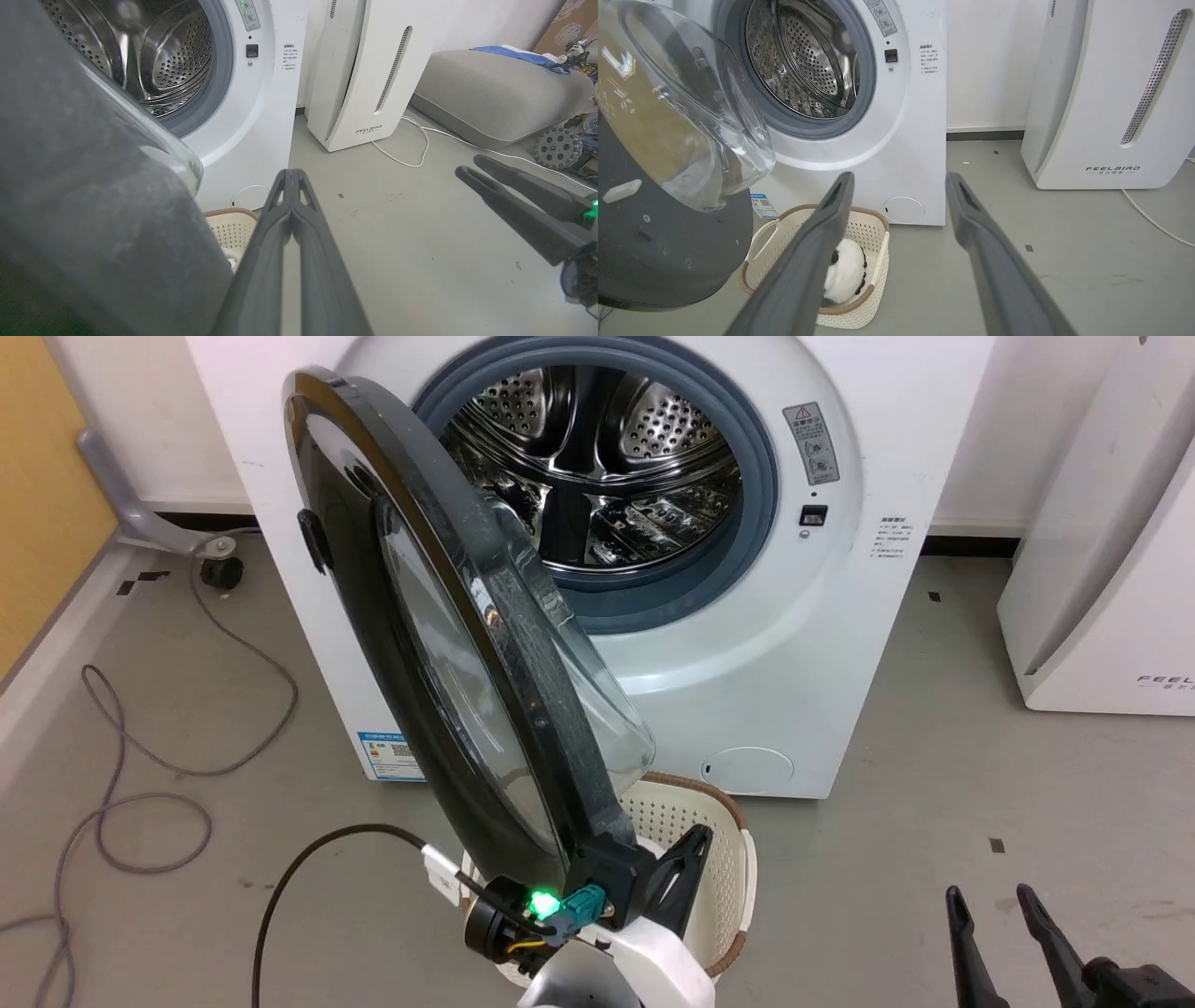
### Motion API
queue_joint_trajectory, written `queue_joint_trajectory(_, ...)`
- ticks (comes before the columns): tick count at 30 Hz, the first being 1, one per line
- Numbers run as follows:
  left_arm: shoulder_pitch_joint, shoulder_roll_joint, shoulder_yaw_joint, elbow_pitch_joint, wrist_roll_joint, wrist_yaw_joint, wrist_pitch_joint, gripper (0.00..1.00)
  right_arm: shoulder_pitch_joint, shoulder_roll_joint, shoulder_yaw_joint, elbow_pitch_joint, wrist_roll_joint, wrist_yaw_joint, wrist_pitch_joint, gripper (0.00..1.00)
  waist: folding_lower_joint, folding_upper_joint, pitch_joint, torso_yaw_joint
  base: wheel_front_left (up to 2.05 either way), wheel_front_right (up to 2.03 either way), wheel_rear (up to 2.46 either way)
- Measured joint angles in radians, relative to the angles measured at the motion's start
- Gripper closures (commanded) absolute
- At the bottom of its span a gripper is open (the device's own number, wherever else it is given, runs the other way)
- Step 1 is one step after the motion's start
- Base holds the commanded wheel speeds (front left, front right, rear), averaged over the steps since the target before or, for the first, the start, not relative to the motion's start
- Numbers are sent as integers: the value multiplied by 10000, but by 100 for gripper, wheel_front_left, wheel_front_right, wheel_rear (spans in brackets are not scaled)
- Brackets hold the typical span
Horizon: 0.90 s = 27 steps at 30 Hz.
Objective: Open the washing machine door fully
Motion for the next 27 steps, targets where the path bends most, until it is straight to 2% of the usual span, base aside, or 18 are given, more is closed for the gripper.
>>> queue_joint_trajectory(5, 164, 31, 94, -54, -33, 226, -217, 100, 1, 0, 12, 81, 52, 0, 0, 0, 0, 0, -36, 76, 0, 0, 0)
queue_joint_trajectory(6, 465, 165, 178, -393, -25, 445, -313, 100, 4, 0, 19, 117, 102, 0, 0, 0, 0, 0, -54, 153, 0, 0, 0)
queue_joint_trajectory(9, 823, 405, 276, -886, -25, 646, -313, 100, 8, 0, -19, 142, 111, 0, 2, 0, 0, 0, -69, 302, 0, 0, 0)
queue_joint_trajectory(14, 1329, 943, 447, -1870, 58, 984, -215, 100, 10, 4, -65, 178, 113, 0, 52, 0, 0, 0, -23, 768, 0, 0, 0)
queue_joint_trajectory(27, 1870, 1476, 1110, -2903, 165, 1737, -192, 100, -1, 10, -180, 257, 113, 0, 180, 0, 0, 0, 84, 2257, 0, 0, 0)
